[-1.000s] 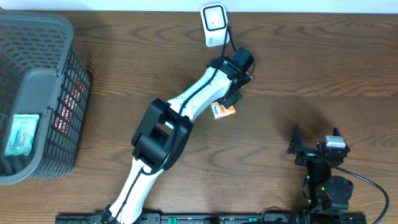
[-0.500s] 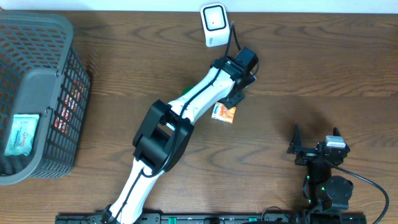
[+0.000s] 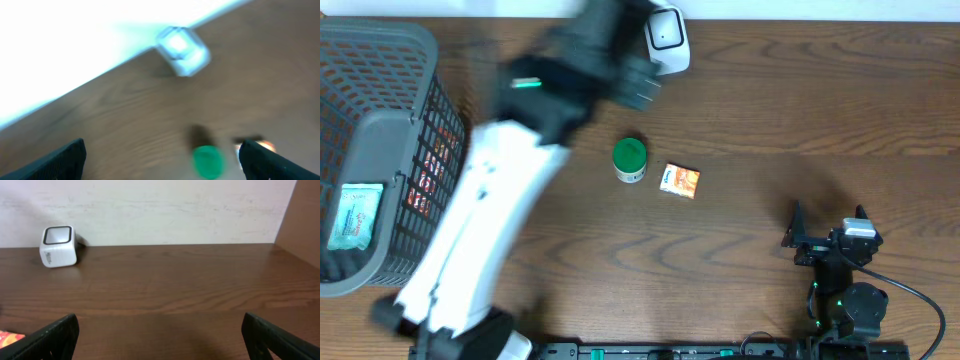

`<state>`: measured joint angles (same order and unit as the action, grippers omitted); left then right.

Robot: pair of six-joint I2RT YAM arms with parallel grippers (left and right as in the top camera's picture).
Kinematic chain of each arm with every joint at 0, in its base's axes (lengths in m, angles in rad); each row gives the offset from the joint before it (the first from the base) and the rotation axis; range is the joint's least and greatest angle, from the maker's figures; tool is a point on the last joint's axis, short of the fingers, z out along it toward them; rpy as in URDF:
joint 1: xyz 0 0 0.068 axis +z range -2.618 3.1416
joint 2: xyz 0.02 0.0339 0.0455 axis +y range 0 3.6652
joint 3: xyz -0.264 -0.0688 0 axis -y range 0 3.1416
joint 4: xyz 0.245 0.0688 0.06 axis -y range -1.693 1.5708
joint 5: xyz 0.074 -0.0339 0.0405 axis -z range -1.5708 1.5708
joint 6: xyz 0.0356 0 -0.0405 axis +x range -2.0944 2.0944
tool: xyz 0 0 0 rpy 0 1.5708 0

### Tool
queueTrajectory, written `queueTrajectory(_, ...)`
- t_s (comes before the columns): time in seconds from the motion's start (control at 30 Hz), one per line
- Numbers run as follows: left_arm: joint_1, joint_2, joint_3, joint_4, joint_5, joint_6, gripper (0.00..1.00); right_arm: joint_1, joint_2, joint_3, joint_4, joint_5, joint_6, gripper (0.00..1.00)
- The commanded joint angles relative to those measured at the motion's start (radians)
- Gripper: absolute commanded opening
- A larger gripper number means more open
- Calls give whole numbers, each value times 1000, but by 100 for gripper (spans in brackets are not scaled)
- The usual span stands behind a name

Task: Scan the item barcode
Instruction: 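Move the left gripper back into the basket toward the green wipes pack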

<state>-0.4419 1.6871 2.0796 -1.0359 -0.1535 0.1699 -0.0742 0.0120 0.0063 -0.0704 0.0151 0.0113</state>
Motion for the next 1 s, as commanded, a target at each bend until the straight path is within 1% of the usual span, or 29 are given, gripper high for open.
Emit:
queueTrajectory(0.0, 187, -42, -7, -31, -68, -164, 98, 4, -6, -1, -4, 2, 3, 99)
queueTrajectory(0.1, 377, -91, -7, -50, -64, -301, 98, 4, -6, -1, -4, 2, 3, 99)
queueTrajectory(0.17, 496, -113, -7, -64, -64, -357, 98, 4, -6, -1, -4, 2, 3, 99)
queueTrajectory(0.37, 776, -109, -16, -96, -68, -338, 98, 4, -6, -1, -4, 2, 3, 99)
queueTrajectory(0.5, 920, -99, -58, -108, -69, -321, 98, 4, -6, -1, -4, 2, 3, 99)
queueTrajectory(0.63, 1016, -99, -133, -84, -68, -308, 98, 4, -6, -1, -4, 2, 3, 99)
queueTrajectory(0.8, 1076, -99, -266, -29, -69, -184, 98, 4, -6, -1, -4, 2, 3, 99)
queueTrajectory(0.97, 1099, -99, -417, 32, -69, -98, 98, 4, -6, -1, -4, 2, 3, 99)
